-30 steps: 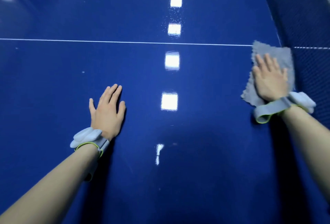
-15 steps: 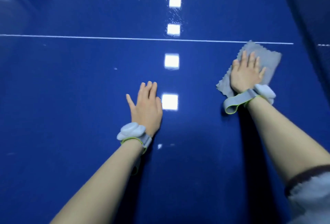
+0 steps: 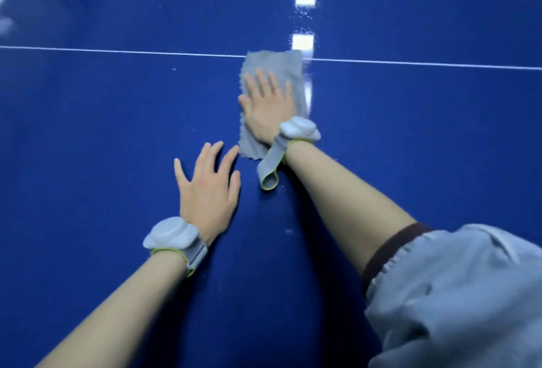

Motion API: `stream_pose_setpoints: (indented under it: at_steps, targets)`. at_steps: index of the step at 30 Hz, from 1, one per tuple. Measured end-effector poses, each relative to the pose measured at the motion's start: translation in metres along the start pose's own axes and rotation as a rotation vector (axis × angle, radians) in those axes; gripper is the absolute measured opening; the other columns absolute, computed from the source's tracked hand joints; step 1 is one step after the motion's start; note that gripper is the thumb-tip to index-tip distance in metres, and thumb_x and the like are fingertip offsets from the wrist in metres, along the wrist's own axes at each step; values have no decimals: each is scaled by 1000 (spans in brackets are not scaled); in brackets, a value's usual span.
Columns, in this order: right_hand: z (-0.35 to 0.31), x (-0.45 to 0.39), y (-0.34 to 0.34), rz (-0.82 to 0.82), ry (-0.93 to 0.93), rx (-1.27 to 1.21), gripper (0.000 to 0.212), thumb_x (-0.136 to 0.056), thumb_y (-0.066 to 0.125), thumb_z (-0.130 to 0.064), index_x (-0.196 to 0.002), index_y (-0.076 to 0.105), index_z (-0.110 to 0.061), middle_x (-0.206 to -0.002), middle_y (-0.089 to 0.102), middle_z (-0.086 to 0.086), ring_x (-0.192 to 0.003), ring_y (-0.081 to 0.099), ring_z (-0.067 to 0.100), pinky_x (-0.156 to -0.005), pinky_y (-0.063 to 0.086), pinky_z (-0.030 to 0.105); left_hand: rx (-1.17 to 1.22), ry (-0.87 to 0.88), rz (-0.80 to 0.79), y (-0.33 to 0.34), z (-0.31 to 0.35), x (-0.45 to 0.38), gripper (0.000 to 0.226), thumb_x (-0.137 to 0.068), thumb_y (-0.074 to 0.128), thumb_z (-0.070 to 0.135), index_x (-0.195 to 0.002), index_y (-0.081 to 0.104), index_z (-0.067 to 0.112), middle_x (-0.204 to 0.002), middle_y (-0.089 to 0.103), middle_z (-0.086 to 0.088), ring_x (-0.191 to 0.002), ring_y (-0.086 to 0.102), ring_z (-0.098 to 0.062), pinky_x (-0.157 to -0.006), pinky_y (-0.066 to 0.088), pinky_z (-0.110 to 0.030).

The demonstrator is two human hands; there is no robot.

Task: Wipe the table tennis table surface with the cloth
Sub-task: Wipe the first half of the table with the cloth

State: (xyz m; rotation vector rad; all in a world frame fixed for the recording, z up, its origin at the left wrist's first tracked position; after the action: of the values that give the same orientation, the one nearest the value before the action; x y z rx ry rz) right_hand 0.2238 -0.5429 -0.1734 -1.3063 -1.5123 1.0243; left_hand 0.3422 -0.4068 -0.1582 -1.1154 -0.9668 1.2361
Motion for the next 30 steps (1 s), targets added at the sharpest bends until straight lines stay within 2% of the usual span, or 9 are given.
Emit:
stream_pose_setpoints:
  at_steps: [4, 9, 13, 18, 22, 25, 30]
  targets:
    - [-48, -8, 13, -105, -239, 32, 51, -101, 17, -42, -151, 9, -30, -159, 3, -4, -146, -1, 16, -115, -5, 41, 112, -44, 25, 3, -9, -3, 48, -87, 26, 37, -125, 48, 19, -139, 43, 0, -136, 31, -20, -106, 14, -62]
    - [-34, -12, 9, -107, -243, -9, 49, -102, 15, -43, -150, 12, -34, -159, 5, -7, -145, 0, 13, -116, -5, 40, 122, -34, 39, 5, -12, -6, 45, -88, 31, 36, -128, 46, 23, -139, 42, 3, -136, 30, -17, -107, 15, -61]
    - [24, -8, -10, -44, -80, -14, 48, -102, 14, -42, -150, 13, -35, -159, 7, -7, -146, 2, 14, -116, -3, 40, 124, -43, 34, 6, -16, -4, 43, -90, 34, 33, -131, 43, 26, -141, 37, 5, -138, 25, -14, -109, 10, -58]
    - [168, 23, -50, 73, 267, 13, 48, -103, 17, -35, -150, 17, -28, -159, 9, -2, -146, 7, 18, -115, 0, 44, 126, -42, 29, 7, -13, -2, 40, -93, 40, 29, -133, 42, 25, -142, 36, 5, -139, 24, -15, -109, 9, -58]
    - [277, 78, -76, 136, 563, 23, 49, -102, 15, -35, -151, 13, -27, -159, 8, 1, -146, 5, 23, -116, 1, 49, 108, -33, 25, 6, -14, -3, 46, -89, 31, 35, -133, 41, 25, -143, 36, 6, -139, 24, -15, -110, 8, -56]
    - [307, 110, -83, 173, 666, 28, 51, -101, 12, -37, -151, 12, -27, -159, 7, 1, -146, 4, 24, -116, 0, 50, 107, -34, 30, 6, -15, -3, 48, -88, 27, 37, -133, 41, 25, -142, 36, 6, -139, 24, -15, -110, 8, -56]
    - [292, 103, -79, 201, 757, 9, 53, -101, 13, -39, -152, 11, -23, -159, 6, 3, -146, 2, 25, -116, -2, 48, 109, -45, 26, 5, -13, -2, 45, -89, 31, 33, -132, 41, 24, -142, 35, 4, -139, 24, -16, -110, 8, -57]
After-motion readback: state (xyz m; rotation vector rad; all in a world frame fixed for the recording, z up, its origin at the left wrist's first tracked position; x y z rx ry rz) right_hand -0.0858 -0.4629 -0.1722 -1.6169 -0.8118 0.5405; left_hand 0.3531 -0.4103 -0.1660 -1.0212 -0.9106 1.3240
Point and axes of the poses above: each hand's wrist, its own x-axis away from the middle knuckle, its own y-axis out of the palm, z = x × y, the point moved 3 cm from there along -x, towards the middle knuckle
